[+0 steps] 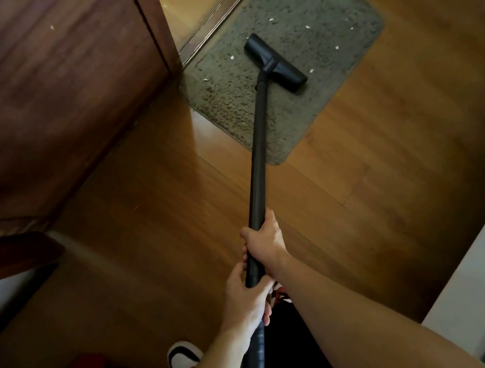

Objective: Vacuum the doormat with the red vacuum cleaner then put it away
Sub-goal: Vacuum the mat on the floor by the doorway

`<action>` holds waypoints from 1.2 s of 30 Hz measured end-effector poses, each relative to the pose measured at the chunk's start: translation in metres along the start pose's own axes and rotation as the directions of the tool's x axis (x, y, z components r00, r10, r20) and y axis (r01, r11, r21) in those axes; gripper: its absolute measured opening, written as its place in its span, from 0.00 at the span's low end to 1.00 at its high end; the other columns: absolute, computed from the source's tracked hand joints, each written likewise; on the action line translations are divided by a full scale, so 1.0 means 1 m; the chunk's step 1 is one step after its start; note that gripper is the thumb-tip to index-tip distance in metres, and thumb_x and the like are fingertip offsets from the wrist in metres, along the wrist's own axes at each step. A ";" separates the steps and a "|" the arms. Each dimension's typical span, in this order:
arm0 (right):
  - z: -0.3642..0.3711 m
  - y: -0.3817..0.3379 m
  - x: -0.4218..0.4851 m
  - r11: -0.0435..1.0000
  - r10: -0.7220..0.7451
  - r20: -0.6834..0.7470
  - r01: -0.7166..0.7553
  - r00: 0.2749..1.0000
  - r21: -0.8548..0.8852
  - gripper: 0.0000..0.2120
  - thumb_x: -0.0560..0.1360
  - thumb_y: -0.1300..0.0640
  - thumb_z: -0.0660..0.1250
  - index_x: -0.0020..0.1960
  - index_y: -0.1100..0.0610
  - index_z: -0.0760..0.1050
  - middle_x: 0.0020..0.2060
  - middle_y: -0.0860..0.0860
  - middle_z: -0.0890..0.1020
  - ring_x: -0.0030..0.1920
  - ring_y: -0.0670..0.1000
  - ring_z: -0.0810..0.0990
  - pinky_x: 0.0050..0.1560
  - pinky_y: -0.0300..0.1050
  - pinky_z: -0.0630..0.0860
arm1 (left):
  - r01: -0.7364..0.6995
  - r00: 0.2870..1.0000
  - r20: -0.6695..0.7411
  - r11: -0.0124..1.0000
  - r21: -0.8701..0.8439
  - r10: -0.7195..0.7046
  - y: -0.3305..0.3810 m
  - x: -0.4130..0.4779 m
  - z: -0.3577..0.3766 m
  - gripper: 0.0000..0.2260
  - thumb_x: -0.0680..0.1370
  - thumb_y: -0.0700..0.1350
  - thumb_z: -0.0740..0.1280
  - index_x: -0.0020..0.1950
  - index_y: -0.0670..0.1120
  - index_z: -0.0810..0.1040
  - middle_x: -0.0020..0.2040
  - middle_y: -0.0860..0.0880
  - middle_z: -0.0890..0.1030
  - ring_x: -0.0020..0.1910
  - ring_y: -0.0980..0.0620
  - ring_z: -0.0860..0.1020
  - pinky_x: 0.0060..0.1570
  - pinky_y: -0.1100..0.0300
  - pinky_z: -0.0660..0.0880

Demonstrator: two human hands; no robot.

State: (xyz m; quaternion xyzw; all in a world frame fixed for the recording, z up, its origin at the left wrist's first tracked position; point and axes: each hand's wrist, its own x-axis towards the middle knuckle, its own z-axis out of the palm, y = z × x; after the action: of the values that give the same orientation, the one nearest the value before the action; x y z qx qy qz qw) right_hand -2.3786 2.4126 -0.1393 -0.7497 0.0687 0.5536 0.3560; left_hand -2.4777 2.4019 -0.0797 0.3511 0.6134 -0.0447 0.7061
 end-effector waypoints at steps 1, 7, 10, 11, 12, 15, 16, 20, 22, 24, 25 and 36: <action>0.002 0.001 0.000 1.000 0.001 -0.001 -0.001 1.000 -0.003 0.23 0.79 0.62 0.64 0.70 0.48 0.62 0.34 0.57 0.77 0.26 0.51 0.76 0.29 0.46 0.78 | 0.002 1.000 -0.006 1.000 0.005 -0.002 -0.001 0.001 -0.002 0.04 0.78 0.36 0.68 0.51 0.41 0.77 0.27 0.51 0.78 0.20 0.48 0.69 0.21 0.59 0.66; 0.020 0.015 -0.006 1.000 0.003 -0.019 -0.003 1.000 -0.006 0.25 0.79 0.62 0.65 0.71 0.48 0.61 0.35 0.56 0.77 0.26 0.49 0.76 0.29 0.45 0.78 | 0.018 1.000 -0.010 1.000 0.020 -0.018 -0.017 0.000 -0.021 0.01 0.78 0.37 0.68 0.48 0.41 0.77 0.29 0.51 0.78 0.21 0.48 0.69 0.22 0.57 0.66; 0.034 0.027 -0.015 1.000 -0.002 -0.024 0.001 1.000 -0.023 0.21 0.79 0.62 0.64 0.68 0.50 0.62 0.36 0.56 0.76 0.26 0.49 0.76 0.29 0.45 0.78 | 0.032 0.999 -0.010 0.999 -0.001 -0.032 -0.031 -0.005 -0.037 0.02 0.78 0.37 0.69 0.49 0.42 0.78 0.30 0.49 0.78 0.22 0.48 0.69 0.22 0.58 0.67; 0.039 0.031 -0.019 0.999 -0.001 -0.022 0.000 1.000 -0.033 0.21 0.79 0.62 0.64 0.67 0.50 0.62 0.36 0.56 0.76 0.26 0.49 0.76 0.28 0.44 0.77 | 0.036 0.999 -0.009 0.999 0.001 -0.036 -0.036 -0.008 -0.043 0.02 0.78 0.38 0.69 0.49 0.42 0.78 0.31 0.48 0.78 0.22 0.48 0.70 0.23 0.58 0.67; 0.045 0.036 -0.023 0.999 0.001 -0.018 -0.002 1.000 -0.043 0.20 0.79 0.62 0.64 0.66 0.50 0.62 0.35 0.56 0.76 0.25 0.49 0.75 0.28 0.44 0.77 | 0.040 0.999 -0.009 0.999 0.005 -0.040 -0.042 -0.011 -0.049 0.02 0.78 0.38 0.69 0.49 0.42 0.78 0.32 0.48 0.78 0.22 0.48 0.70 0.23 0.58 0.68; 0.066 0.053 -0.037 0.998 0.011 -0.003 -0.011 1.000 -0.064 0.17 0.79 0.62 0.64 0.63 0.52 0.62 0.37 0.57 0.76 0.26 0.50 0.75 0.28 0.44 0.77 | 0.043 0.999 -0.015 0.999 0.012 -0.043 -0.058 -0.022 -0.071 0.02 0.78 0.37 0.69 0.49 0.41 0.78 0.32 0.46 0.77 0.22 0.49 0.70 0.21 0.59 0.68; 0.074 0.059 -0.041 0.998 0.014 0.000 -0.014 1.000 -0.066 0.16 0.79 0.62 0.64 0.63 0.52 0.62 0.37 0.58 0.76 0.27 0.50 0.76 0.28 0.44 0.77 | 0.043 0.999 -0.013 0.999 0.014 -0.043 -0.063 -0.026 -0.078 0.02 0.78 0.37 0.69 0.50 0.41 0.78 0.32 0.47 0.77 0.21 0.49 0.70 0.20 0.60 0.68; 0.106 0.083 -0.058 0.997 0.009 0.020 -0.007 1.000 -0.081 0.16 0.79 0.61 0.65 0.62 0.50 0.62 0.40 0.58 0.77 0.29 0.52 0.77 0.30 0.46 0.78 | 0.051 0.998 -0.039 0.998 0.025 -0.050 -0.084 -0.041 -0.110 0.03 0.78 0.38 0.70 0.50 0.43 0.78 0.32 0.48 0.79 0.21 0.51 0.72 0.20 0.60 0.69; 0.119 0.091 -0.066 0.997 0.004 0.032 -0.001 0.999 -0.075 0.16 0.79 0.61 0.65 0.62 0.50 0.63 0.39 0.58 0.76 0.28 0.51 0.77 0.29 0.45 0.78 | 0.053 0.997 -0.049 0.999 0.015 -0.052 -0.093 -0.046 -0.124 0.03 0.77 0.38 0.70 0.50 0.42 0.79 0.31 0.49 0.79 0.21 0.51 0.72 0.22 0.59 0.68; 0.130 0.097 -0.074 0.998 0.003 0.039 0.000 0.999 -0.067 0.16 0.79 0.62 0.65 0.62 0.50 0.64 0.38 0.57 0.76 0.28 0.50 0.76 0.28 0.44 0.77 | 0.058 0.997 -0.054 0.998 0.001 -0.057 -0.099 -0.051 -0.136 0.04 0.77 0.38 0.71 0.51 0.42 0.79 0.31 0.49 0.79 0.22 0.51 0.71 0.23 0.59 0.68; 0.134 0.100 -0.077 0.998 0.004 0.041 -0.001 0.999 -0.064 0.16 0.79 0.62 0.65 0.62 0.50 0.64 0.38 0.57 0.77 0.28 0.50 0.76 0.28 0.44 0.77 | 0.060 0.997 -0.057 0.998 -0.008 -0.060 -0.102 -0.053 -0.141 0.04 0.77 0.37 0.71 0.51 0.42 0.79 0.31 0.49 0.79 0.22 0.50 0.71 0.23 0.59 0.68; 0.154 0.099 -0.078 0.998 -0.008 0.087 0.014 0.996 -0.062 0.18 0.79 0.63 0.66 0.62 0.47 0.66 0.38 0.57 0.78 0.29 0.52 0.77 0.31 0.48 0.80 | 0.059 0.993 -0.101 0.996 -0.060 -0.065 -0.112 -0.048 -0.155 0.03 0.76 0.36 0.71 0.48 0.40 0.79 0.29 0.49 0.78 0.20 0.50 0.70 0.22 0.58 0.68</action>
State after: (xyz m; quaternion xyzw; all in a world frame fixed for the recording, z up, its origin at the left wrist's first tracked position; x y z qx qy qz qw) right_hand -2.5776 2.4105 -0.1364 -0.7362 0.0318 0.5854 0.3382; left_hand -2.6746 2.3855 -0.0859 0.3135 0.6606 -0.0310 0.6814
